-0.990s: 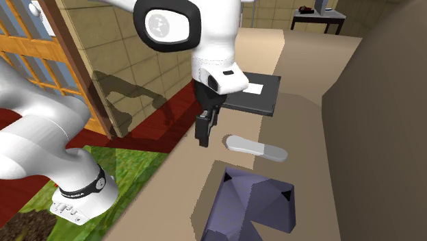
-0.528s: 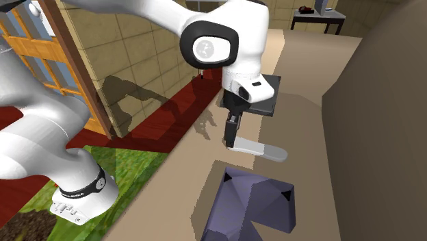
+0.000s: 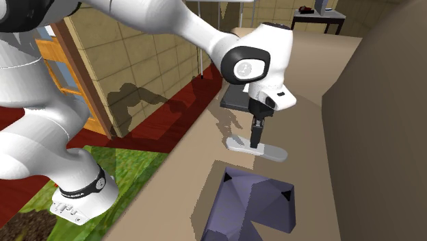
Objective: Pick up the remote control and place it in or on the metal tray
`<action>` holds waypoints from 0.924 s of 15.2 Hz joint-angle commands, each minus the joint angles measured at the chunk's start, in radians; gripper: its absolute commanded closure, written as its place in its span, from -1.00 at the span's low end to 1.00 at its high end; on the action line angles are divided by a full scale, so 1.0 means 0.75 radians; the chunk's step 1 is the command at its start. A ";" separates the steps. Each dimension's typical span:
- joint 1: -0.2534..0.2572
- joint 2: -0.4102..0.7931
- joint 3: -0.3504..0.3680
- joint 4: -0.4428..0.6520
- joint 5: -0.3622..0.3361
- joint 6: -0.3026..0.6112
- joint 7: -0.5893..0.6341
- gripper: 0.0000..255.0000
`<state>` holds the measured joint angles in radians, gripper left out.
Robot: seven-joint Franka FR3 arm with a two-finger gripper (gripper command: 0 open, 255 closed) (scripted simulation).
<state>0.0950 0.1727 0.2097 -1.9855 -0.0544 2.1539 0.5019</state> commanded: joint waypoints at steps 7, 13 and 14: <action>0.008 0.108 -0.008 -0.015 -0.032 0.126 0.025 -1.00; 0.008 0.114 -0.009 -0.018 -0.034 0.135 0.026 -1.00; 0.008 0.114 -0.009 -0.018 -0.034 0.135 0.026 -1.00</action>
<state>0.1011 0.2583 0.2032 -1.9990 -0.0795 2.2548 0.5214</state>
